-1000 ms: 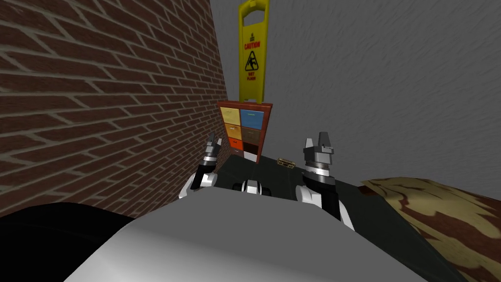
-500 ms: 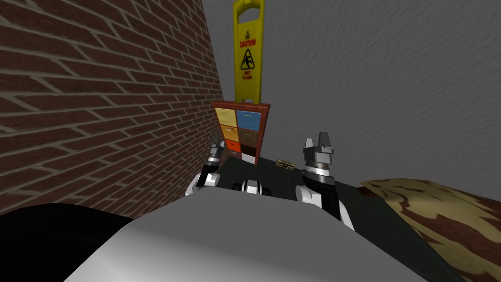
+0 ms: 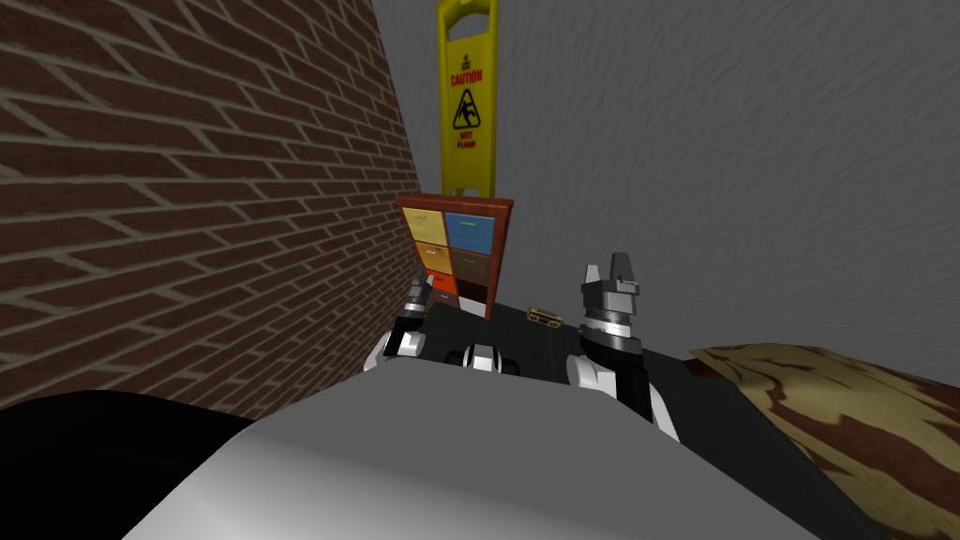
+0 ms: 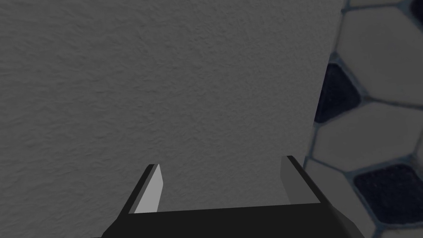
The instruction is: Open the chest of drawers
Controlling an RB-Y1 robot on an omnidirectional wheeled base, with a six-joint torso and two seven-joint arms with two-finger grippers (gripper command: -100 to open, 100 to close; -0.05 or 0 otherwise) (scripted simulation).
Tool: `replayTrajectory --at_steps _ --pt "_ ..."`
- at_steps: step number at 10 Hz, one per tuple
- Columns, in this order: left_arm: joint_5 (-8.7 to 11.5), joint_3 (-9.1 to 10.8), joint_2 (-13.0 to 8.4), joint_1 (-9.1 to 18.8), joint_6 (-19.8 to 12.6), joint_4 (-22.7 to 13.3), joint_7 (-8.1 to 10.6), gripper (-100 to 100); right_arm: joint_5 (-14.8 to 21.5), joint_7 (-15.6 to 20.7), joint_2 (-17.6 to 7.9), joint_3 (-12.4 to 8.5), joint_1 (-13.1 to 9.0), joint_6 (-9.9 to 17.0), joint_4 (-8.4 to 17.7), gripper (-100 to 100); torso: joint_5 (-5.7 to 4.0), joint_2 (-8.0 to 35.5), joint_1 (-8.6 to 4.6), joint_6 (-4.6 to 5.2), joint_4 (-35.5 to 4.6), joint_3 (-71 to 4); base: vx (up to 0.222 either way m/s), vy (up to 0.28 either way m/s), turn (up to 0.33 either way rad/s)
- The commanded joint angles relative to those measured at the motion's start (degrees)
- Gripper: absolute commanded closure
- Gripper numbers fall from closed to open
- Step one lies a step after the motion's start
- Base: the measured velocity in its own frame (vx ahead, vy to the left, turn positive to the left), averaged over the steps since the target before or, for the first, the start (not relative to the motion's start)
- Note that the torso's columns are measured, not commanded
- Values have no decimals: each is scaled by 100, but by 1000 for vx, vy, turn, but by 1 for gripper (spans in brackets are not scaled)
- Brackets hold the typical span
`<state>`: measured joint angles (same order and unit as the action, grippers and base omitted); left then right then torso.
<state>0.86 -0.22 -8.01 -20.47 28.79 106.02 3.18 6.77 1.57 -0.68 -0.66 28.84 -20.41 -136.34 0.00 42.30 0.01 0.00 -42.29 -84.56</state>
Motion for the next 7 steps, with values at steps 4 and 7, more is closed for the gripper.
replayTrajectory --at_steps 4,7 --pt "1 -66 -2 203 105 -663 19 -100 0 0 0 0 0 0 0 0 -1 -3 -2 0 1 -2 98 -30 -32" --pt "0 -110 -60 333 163 -1063 27 -100 0 0 0 0 0 0 0 0 0 -4 -2 0 1 -3 107 -34 -40"
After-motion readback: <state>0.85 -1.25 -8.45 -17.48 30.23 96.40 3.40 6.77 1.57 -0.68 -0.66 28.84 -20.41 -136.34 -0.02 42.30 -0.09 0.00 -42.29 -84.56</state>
